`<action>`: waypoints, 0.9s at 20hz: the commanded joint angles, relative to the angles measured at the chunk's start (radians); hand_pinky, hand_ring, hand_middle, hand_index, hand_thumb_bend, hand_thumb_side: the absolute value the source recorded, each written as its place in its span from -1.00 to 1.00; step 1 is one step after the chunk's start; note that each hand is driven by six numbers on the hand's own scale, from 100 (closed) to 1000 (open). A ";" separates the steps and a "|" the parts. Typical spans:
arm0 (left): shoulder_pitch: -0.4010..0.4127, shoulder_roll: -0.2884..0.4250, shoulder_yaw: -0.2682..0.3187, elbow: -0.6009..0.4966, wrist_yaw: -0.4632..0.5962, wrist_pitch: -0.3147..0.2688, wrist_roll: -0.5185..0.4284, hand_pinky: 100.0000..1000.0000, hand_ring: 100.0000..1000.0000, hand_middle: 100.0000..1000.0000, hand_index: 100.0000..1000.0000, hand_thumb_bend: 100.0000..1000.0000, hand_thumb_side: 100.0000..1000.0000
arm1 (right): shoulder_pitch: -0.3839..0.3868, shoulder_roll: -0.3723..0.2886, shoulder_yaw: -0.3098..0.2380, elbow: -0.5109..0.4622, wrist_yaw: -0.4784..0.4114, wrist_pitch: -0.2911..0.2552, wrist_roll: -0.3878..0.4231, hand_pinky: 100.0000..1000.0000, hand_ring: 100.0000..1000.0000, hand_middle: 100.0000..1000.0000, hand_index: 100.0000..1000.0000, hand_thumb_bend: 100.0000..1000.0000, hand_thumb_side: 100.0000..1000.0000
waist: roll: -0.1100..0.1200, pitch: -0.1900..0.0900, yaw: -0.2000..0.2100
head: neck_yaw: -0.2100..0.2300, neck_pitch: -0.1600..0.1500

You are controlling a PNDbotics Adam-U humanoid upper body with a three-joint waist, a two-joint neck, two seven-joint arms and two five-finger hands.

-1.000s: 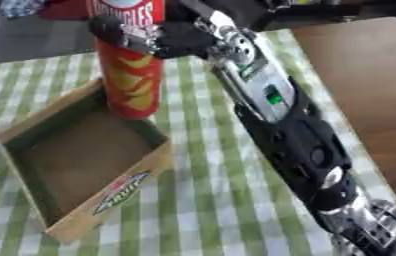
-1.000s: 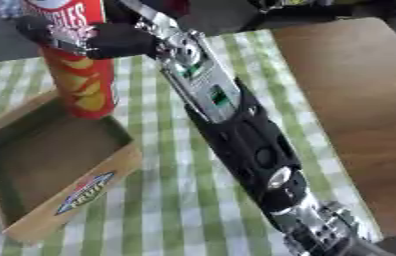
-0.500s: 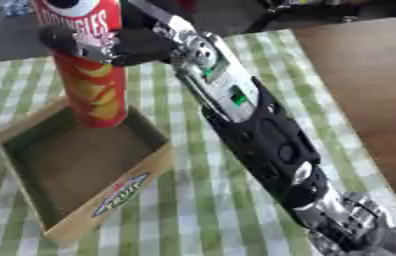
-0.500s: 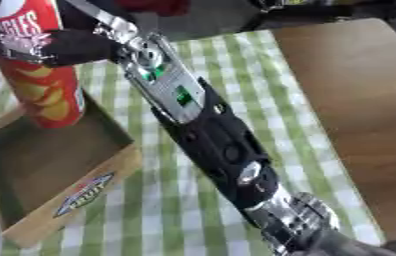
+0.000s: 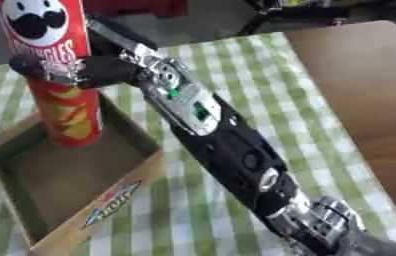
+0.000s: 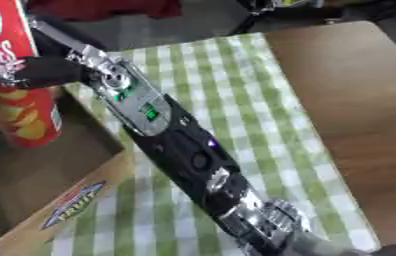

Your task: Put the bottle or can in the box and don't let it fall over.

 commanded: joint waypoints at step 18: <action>-0.016 0.006 0.065 -0.040 -0.004 -0.023 0.074 0.32 1.00 0.93 0.52 -1.00 0.34 | 0.004 0.001 -0.042 0.102 0.123 -0.098 0.091 1.00 1.00 1.00 1.00 -1.00 -0.18 | 0.000 -0.014 -0.002 | -0.008 -0.011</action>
